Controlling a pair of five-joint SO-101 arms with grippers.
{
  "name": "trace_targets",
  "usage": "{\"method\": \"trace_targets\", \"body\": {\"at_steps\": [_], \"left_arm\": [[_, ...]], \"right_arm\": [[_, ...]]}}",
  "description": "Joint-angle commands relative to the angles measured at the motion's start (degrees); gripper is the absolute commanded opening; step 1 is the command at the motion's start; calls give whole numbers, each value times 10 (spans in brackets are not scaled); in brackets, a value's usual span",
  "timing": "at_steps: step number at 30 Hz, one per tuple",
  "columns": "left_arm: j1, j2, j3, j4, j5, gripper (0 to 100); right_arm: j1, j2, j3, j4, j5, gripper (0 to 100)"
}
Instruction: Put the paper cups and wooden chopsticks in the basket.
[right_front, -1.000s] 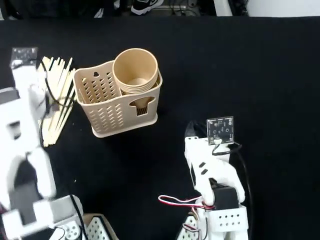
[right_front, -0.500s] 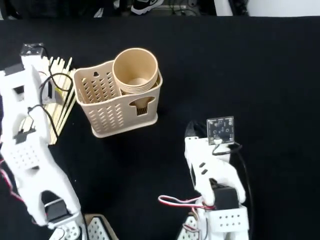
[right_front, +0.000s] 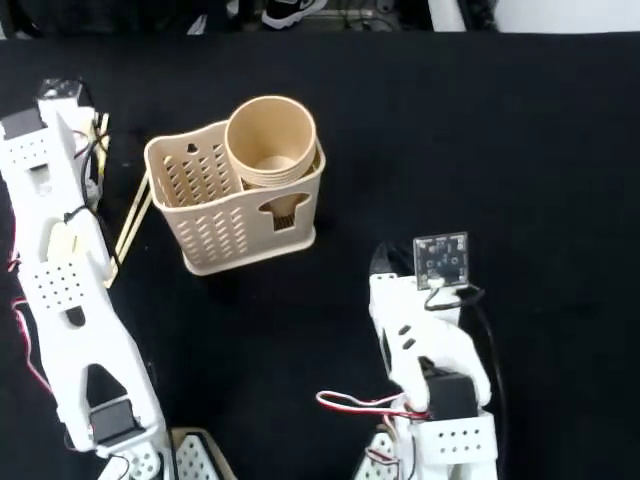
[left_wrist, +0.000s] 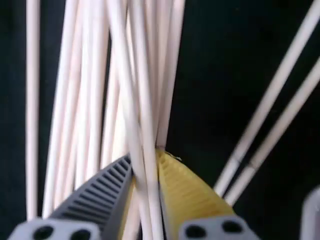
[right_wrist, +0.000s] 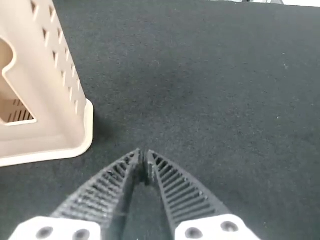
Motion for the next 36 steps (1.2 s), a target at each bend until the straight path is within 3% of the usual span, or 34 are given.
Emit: {"method": "trace_targets", "body": {"at_steps": [1,9,20,26,30,36], "left_arm": [[-3,-3,-83,56,3,28],[-1,-85,-14,56,10,28],[-1,-429,258,30,25,28],[-1,-589,462,-113,29,28],[-3,-696,611,-249,90,28],[25,-889,817,-413,110,28]], "right_arm": [[-7,-40,-2,2,5,19],[-7,-40,-2,2,5,19],[-8,-40,-2,2,5,19],[-8,-40,-2,2,5,19],[-8,-40,-2,2,5,19],[-8,-40,-2,2,5,19]]}}
